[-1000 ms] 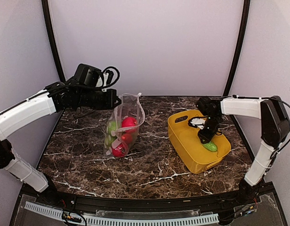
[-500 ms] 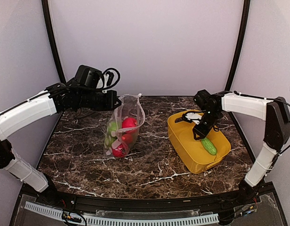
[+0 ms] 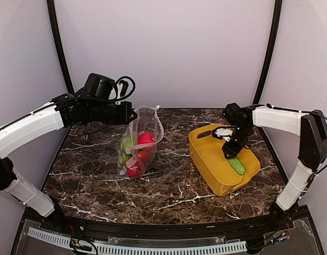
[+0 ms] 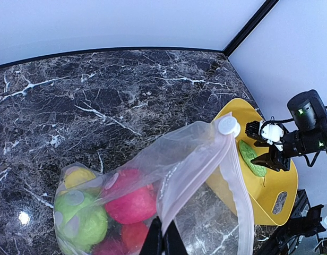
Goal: Place the food in the zip-top bag and seal the zipper
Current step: Adjust the fake vegetable in the bin, then pick up the fake vegetable from the bin.
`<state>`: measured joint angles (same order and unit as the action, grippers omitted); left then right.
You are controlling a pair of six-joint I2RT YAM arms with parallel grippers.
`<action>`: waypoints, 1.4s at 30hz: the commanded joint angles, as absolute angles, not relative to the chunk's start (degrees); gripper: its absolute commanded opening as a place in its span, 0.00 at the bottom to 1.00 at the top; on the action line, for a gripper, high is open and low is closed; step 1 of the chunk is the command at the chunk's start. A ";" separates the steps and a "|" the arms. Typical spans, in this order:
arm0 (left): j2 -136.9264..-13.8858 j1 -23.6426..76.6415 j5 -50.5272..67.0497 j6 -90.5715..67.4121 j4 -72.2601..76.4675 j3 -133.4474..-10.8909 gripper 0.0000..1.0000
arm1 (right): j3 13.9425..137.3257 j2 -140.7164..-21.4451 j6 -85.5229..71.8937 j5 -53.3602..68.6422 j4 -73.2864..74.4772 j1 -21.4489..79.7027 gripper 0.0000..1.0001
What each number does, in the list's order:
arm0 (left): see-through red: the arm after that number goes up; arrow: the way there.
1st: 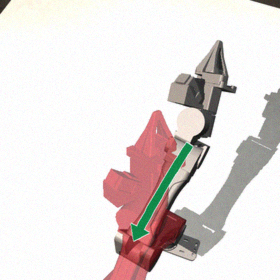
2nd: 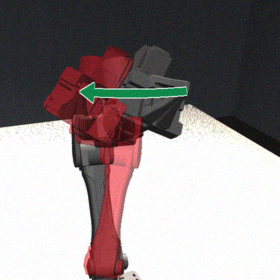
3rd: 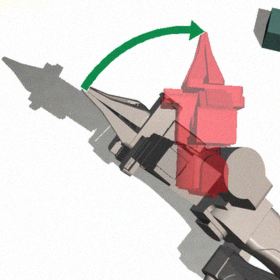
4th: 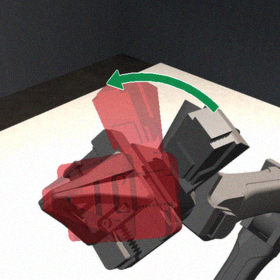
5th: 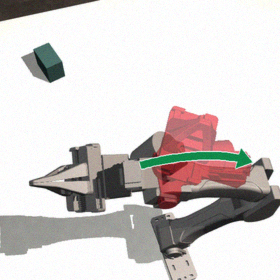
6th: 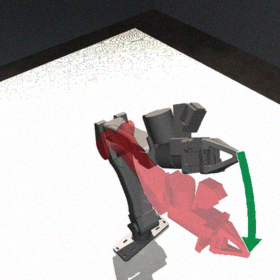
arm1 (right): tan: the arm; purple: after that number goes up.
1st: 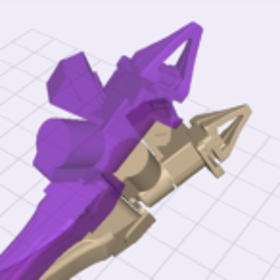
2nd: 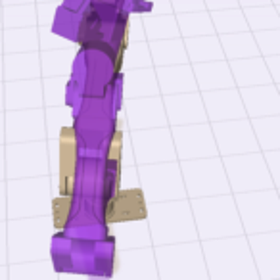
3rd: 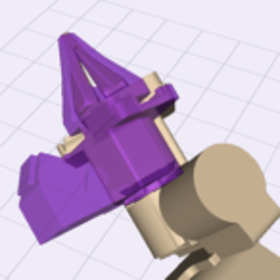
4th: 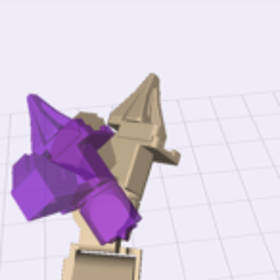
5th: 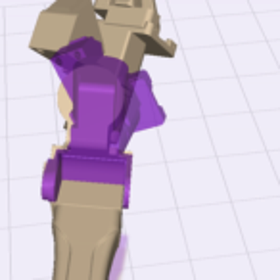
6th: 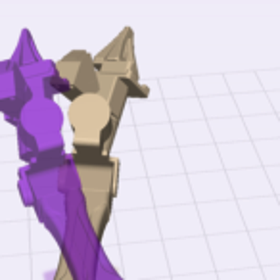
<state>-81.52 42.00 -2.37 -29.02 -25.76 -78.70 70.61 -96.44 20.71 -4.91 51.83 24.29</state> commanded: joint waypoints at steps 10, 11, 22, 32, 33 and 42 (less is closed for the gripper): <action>-80.54 41.92 -1.99 -29.53 -25.56 -77.49 0.01 | 65.64 -97.85 21.85 -11.15 50.15 24.08 0.55; -80.52 41.92 -1.84 -29.66 -25.40 -77.40 0.01 | 65.59 -98.10 21.87 -10.60 50.18 24.08 0.56; -80.07 41.92 -2.18 -29.64 -25.58 -77.08 0.01 | 71.38 -96.35 20.92 8.37 54.56 28.23 0.45; -80.85 41.92 -1.28 -29.97 -24.79 -77.12 0.01 | 67.54 -93.60 20.86 -4.72 51.74 27.22 0.47; -80.92 41.92 -1.30 -29.93 -24.79 -77.15 0.01 | 67.24 -93.70 20.83 -5.89 51.54 26.71 0.48; -80.64 41.92 -1.48 -29.88 -25.09 -77.03 0.01 | 66.11 -96.28 20.45 -8.27 50.97 25.01 0.52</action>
<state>-81.52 42.00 -1.83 -29.65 -24.91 -77.82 66.94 -94.94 20.95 -6.46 51.79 25.30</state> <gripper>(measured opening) 0.010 0.513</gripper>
